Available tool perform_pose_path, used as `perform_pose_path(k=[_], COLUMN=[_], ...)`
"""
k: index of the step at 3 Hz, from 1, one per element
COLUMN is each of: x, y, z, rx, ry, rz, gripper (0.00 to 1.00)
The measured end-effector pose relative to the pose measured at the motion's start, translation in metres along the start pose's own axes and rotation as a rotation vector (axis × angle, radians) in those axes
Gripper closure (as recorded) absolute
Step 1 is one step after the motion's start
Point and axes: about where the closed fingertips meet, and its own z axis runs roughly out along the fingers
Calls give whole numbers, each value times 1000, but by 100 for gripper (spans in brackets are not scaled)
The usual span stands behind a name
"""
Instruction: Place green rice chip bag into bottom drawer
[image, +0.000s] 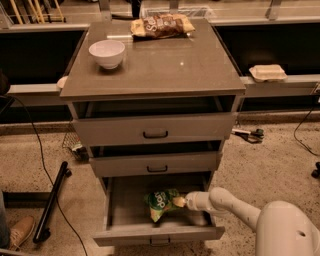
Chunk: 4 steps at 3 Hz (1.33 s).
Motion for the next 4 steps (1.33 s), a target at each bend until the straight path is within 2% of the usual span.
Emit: perform_pose_path(k=[1, 2, 3, 4], x=[1, -3, -6, -10], y=[-4, 4, 22, 43], z=[0, -20, -66, -102], rx=[-12, -65, -139, -170], ry=[-14, -52, -93, -96], rz=[16, -5, -55, -110], gripper=[12, 0, 0, 0])
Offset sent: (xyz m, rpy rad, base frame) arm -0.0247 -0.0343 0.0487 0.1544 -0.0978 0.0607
